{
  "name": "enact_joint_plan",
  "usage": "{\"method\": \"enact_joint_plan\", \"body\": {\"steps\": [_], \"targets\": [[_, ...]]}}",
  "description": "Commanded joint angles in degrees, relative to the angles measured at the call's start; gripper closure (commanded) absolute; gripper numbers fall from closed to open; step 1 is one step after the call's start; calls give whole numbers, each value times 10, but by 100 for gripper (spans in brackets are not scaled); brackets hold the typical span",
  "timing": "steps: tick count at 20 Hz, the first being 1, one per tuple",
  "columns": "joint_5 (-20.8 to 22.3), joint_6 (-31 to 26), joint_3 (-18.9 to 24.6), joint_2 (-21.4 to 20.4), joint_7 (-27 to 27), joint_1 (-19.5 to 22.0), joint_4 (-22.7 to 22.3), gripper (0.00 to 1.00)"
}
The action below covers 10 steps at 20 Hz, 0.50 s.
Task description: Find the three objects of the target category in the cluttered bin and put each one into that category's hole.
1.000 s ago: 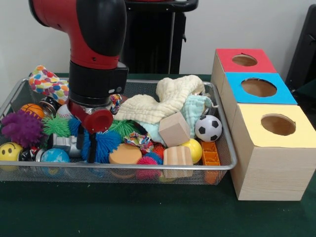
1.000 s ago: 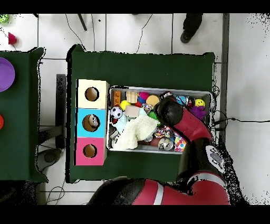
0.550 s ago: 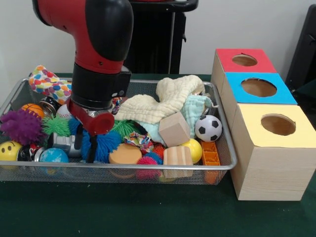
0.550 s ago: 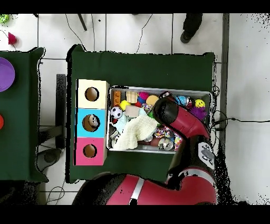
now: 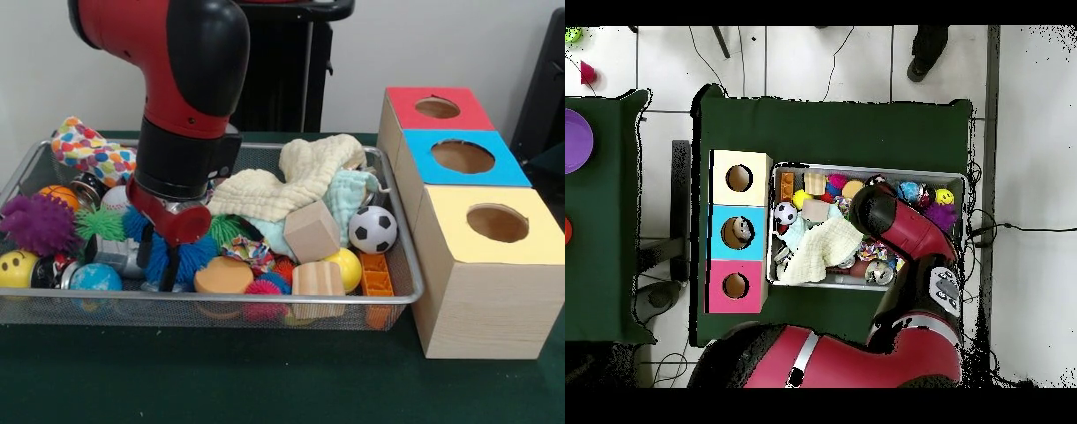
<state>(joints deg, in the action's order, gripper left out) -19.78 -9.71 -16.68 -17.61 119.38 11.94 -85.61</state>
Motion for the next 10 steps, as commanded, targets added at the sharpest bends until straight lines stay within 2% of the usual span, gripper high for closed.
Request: {"method": "enact_joint_plan", "body": {"steps": [1, 10], "targets": [[-24, -70, 6, 42, 105, 4, -8, 0], [-24, -88, -8, 48, 101, -3, 6, 0]]}}
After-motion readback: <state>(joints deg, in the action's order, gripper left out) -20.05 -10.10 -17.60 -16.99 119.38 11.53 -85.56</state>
